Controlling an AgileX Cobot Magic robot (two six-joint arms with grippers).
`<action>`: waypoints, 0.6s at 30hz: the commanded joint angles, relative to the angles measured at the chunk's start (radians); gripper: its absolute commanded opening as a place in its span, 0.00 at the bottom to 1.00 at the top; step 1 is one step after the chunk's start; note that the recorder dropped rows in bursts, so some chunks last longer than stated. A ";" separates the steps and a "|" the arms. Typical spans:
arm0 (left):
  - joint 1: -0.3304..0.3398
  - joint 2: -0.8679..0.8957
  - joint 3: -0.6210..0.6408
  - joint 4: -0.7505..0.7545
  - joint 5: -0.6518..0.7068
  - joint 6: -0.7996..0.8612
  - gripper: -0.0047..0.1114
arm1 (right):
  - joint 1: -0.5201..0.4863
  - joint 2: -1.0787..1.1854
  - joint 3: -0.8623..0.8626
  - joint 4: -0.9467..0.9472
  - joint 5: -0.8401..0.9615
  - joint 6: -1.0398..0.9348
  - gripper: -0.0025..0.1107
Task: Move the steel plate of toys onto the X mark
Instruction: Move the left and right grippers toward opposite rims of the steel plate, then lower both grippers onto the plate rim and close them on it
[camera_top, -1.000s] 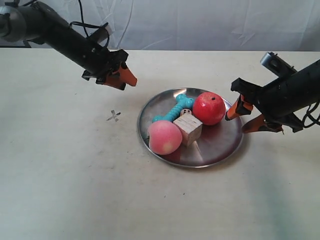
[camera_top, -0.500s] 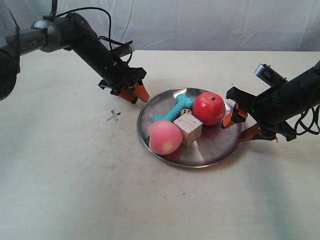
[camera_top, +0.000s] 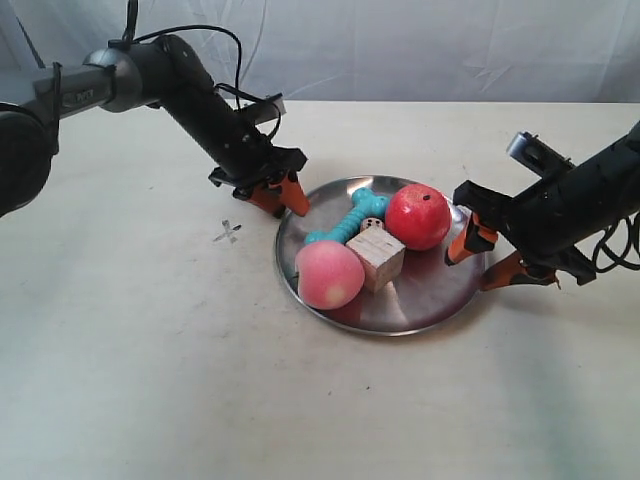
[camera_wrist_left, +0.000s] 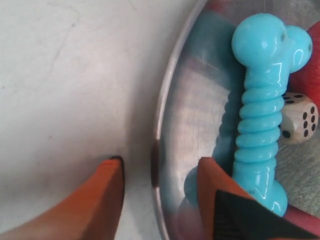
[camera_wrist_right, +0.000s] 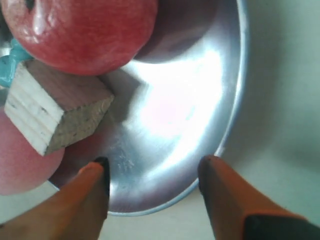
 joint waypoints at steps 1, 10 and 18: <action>-0.029 0.000 -0.005 0.073 0.006 -0.031 0.43 | 0.000 0.004 -0.004 -0.027 0.010 -0.008 0.50; -0.040 0.000 -0.005 0.122 0.006 -0.057 0.43 | 0.000 0.004 0.073 -0.010 -0.082 0.012 0.50; -0.044 0.000 -0.005 0.129 0.006 -0.061 0.43 | 0.000 0.004 0.127 0.049 -0.139 0.014 0.50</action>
